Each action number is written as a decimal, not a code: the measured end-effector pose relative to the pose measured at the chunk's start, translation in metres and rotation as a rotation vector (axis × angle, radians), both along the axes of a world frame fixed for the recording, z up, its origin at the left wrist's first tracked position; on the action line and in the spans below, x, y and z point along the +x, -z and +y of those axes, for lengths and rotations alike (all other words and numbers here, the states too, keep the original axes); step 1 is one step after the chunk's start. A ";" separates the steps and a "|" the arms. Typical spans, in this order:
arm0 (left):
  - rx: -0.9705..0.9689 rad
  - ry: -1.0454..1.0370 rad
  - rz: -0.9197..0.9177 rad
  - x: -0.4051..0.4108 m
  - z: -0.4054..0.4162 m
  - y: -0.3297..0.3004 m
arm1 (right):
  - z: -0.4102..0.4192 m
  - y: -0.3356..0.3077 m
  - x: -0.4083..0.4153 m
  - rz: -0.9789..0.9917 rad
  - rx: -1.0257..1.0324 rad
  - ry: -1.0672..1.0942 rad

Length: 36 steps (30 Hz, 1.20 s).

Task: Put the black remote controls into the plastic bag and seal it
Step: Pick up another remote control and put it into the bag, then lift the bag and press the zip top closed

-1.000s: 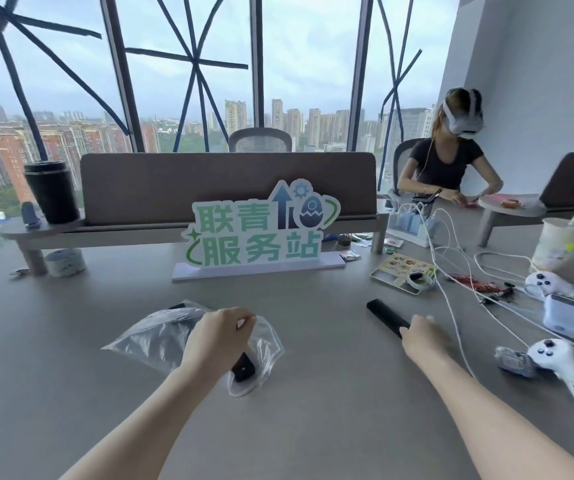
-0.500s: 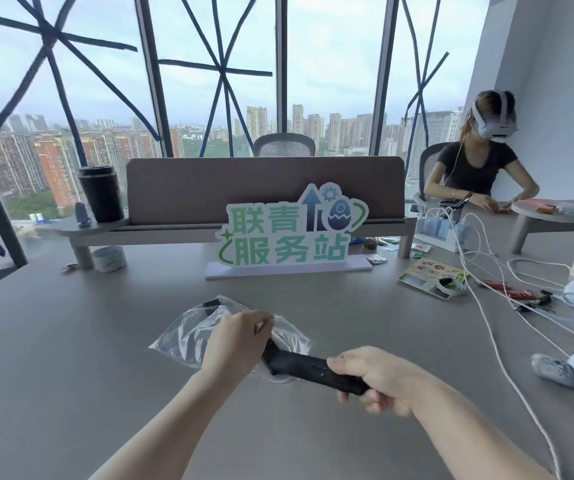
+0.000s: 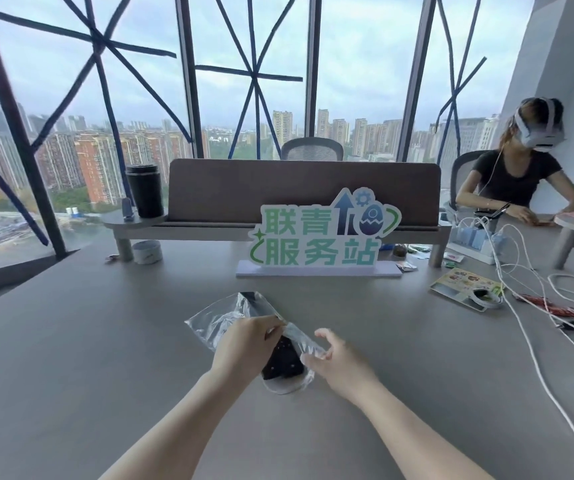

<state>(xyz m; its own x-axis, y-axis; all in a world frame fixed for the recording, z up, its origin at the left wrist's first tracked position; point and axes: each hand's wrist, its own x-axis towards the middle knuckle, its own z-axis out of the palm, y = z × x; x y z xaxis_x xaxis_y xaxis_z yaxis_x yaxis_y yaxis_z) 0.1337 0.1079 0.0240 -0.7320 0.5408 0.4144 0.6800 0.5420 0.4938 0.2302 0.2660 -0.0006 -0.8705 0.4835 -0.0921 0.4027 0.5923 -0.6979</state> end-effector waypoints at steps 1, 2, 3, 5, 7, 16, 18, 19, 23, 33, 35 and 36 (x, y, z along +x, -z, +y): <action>-0.036 0.013 -0.009 0.001 -0.003 0.000 | -0.003 0.004 -0.006 0.026 0.026 0.021; -0.090 0.020 -0.023 0.002 -0.007 -0.001 | -0.003 0.007 -0.011 0.075 0.049 0.058; -0.164 0.022 -0.038 0.003 -0.012 -0.001 | -0.002 0.009 -0.014 0.121 0.051 0.099; -0.353 -0.018 -0.066 0.002 -0.024 -0.001 | 0.002 0.006 -0.017 0.186 0.031 0.159; -0.481 -0.082 -0.076 0.001 -0.036 0.003 | 0.004 -0.005 -0.016 0.248 -0.017 0.200; 0.443 -0.082 -0.443 -0.023 -0.053 -0.099 | -0.007 -0.126 -0.008 0.659 -0.317 0.244; 0.586 -0.017 -0.427 -0.024 -0.055 -0.139 | -0.011 -0.162 -0.004 0.769 -0.403 0.229; 0.631 0.006 -0.427 -0.025 -0.055 -0.154 | -0.013 -0.176 -0.001 0.806 -0.439 0.216; 0.691 0.099 -0.524 -0.026 -0.056 -0.176 | -0.012 -0.202 0.010 0.830 -0.507 0.205; 0.488 0.001 -0.280 -0.012 -0.047 -0.116 | 0.002 -0.180 0.038 0.630 -0.297 0.269; 0.526 0.017 -0.368 -0.008 -0.046 -0.112 | 0.005 -0.185 0.046 0.584 -0.103 0.290; 0.566 0.030 -0.423 -0.005 -0.045 -0.114 | 0.006 -0.188 0.051 0.537 0.049 0.311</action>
<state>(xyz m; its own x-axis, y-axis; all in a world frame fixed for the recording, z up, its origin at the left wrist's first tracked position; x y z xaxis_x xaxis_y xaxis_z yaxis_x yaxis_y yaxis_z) 0.1286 0.0630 0.1377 -0.8804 0.3488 0.3214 0.3783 0.1076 0.9194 0.2810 0.2716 0.1871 -0.6069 0.7144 0.3483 0.1620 0.5402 -0.8258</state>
